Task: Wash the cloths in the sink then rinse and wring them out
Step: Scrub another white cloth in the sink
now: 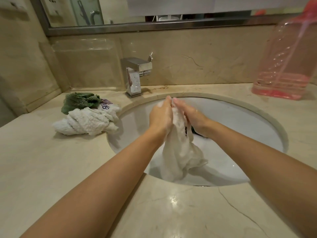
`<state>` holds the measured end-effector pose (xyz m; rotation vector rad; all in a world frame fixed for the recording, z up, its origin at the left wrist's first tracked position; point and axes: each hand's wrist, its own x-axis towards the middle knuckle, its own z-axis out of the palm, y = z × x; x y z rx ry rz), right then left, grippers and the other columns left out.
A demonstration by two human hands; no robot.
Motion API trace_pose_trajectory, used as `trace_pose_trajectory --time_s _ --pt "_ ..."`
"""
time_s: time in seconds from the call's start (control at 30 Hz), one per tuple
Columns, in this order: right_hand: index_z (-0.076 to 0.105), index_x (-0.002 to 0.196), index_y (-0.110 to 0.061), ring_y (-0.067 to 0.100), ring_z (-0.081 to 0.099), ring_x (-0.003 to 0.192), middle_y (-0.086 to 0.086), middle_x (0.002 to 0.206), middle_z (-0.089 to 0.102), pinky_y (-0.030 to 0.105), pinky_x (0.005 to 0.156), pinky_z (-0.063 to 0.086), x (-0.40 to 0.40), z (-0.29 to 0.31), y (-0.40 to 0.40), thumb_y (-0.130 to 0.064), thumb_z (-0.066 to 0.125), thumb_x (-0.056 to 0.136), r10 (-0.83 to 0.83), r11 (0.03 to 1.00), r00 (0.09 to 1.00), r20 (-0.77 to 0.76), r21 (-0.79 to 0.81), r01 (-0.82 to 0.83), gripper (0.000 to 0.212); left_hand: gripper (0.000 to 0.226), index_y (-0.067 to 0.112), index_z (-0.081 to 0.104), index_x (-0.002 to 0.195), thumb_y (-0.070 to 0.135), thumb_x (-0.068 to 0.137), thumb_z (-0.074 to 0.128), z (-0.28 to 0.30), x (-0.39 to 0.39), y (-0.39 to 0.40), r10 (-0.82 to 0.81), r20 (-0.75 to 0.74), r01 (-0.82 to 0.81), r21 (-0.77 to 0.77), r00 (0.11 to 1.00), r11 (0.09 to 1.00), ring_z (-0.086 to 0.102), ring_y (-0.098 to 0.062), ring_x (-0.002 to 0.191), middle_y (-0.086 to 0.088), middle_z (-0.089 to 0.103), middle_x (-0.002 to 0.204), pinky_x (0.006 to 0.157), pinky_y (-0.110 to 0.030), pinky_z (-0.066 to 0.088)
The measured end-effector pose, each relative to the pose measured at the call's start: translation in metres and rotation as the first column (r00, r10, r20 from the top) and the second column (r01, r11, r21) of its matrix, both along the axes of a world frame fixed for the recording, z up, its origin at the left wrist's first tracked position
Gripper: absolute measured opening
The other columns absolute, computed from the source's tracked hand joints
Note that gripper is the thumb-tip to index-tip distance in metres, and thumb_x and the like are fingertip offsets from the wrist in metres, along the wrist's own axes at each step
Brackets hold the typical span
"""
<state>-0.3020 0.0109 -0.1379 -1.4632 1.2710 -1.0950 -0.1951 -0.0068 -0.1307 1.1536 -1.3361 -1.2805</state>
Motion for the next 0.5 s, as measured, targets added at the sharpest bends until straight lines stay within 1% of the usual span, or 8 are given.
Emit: trace_pose_trajectory --time_s 0.07,0.1,0.17,0.2,0.27,0.37,0.43,0.5 --pt "0.071 0.110 -0.025 0.011 0.068 0.100 0.001 0.104 0.073 0.029 0.096 0.049 0.002 -0.002 -0.001 -0.073 0.038 0.086 0.046 0.998 0.984 -0.172 0.045 -0.039 0.063 0.040 0.019 0.059 0.075 0.042 0.100 0.038 0.000 0.003 -0.004 0.037 -0.034 -0.038 -0.023 0.999 0.999 0.063 -0.021 0.096 -0.003 0.068 0.091 0.091 -0.036 0.047" --pt "0.071 0.113 -0.022 0.015 0.068 0.101 0.003 0.106 0.073 0.033 0.098 0.048 0.002 0.000 -0.001 -0.081 0.041 0.077 0.026 0.999 0.973 -0.228 0.047 -0.016 0.075 0.043 0.016 0.058 0.075 0.044 0.100 0.039 0.002 0.006 -0.003 0.051 -0.058 -0.052 -0.029 0.997 0.998 0.063 -0.022 0.096 -0.005 0.068 0.092 0.091 -0.036 0.047" --pt "0.072 0.089 -0.008 0.017 0.067 0.080 0.006 0.086 0.072 0.030 0.083 0.051 -0.001 0.000 -0.003 -0.086 0.050 0.068 -0.083 0.997 0.959 -0.272 -0.026 0.079 0.083 0.050 0.010 0.058 0.075 0.049 0.099 0.038 0.002 0.008 -0.006 0.040 -0.100 -0.043 -0.031 0.994 0.999 0.065 -0.025 0.093 -0.012 0.070 0.097 0.089 -0.038 0.050" --pt "0.061 0.068 -0.006 0.015 0.058 0.062 0.005 0.066 0.061 0.027 0.067 0.046 -0.002 0.001 -0.002 -0.079 0.056 0.072 -0.167 0.985 0.951 -0.262 -0.091 0.148 0.073 0.052 0.009 0.057 0.074 0.051 0.098 0.037 0.002 0.009 -0.007 0.025 -0.105 -0.028 -0.026 0.994 0.999 0.065 -0.026 0.087 -0.014 0.071 0.098 0.085 -0.037 0.050" --pt "0.037 0.053 -0.016 0.011 0.034 0.047 -0.001 0.051 0.035 0.027 0.052 0.028 -0.002 0.003 0.001 -0.055 0.062 0.086 -0.305 0.938 0.935 -0.182 -0.228 0.261 0.057 0.056 0.011 0.057 0.077 0.057 0.098 0.033 0.005 0.010 -0.005 -0.029 -0.031 0.028 -0.027 0.999 0.999 0.054 -0.018 0.070 -0.010 0.068 0.093 0.074 -0.032 0.043" --pt "0.032 0.052 -0.018 0.012 0.032 0.050 -0.005 0.051 0.032 0.029 0.053 0.027 -0.001 0.005 0.005 -0.041 0.062 0.091 -0.443 0.838 0.895 -0.059 -0.382 0.390 0.055 0.074 0.005 0.060 0.094 0.065 0.097 0.016 0.007 0.013 0.001 -0.195 0.136 0.197 0.005 0.971 0.980 0.048 -0.020 0.071 -0.008 0.052 0.078 0.080 -0.032 0.045" --pt "0.032 0.053 -0.019 0.012 0.033 0.053 -0.006 0.052 0.034 0.030 0.055 0.029 0.002 0.008 0.008 -0.040 0.059 0.094 -0.502 0.772 0.865 0.014 -0.443 0.455 0.053 0.073 0.014 0.061 0.094 0.059 0.099 0.003 0.007 0.013 0.008 -0.319 0.216 0.327 -0.003 0.923 0.945 0.058 -0.011 0.077 0.004 0.063 0.073 0.084 -0.020 0.045" --pt "0.029 0.054 -0.021 0.010 0.031 0.053 -0.009 0.052 0.032 0.027 0.055 0.028 0.005 0.009 0.007 -0.038 0.056 0.096 -0.538 0.717 0.837 0.098 -0.468 0.516 0.053 0.074 0.025 0.056 0.128 0.058 0.097 -0.002 0.005 0.014 0.011 -0.369 0.272 0.378 0.021 0.888 0.925 0.060 -0.004 0.107 0.010 0.069 0.111 0.094 -0.018 0.044"
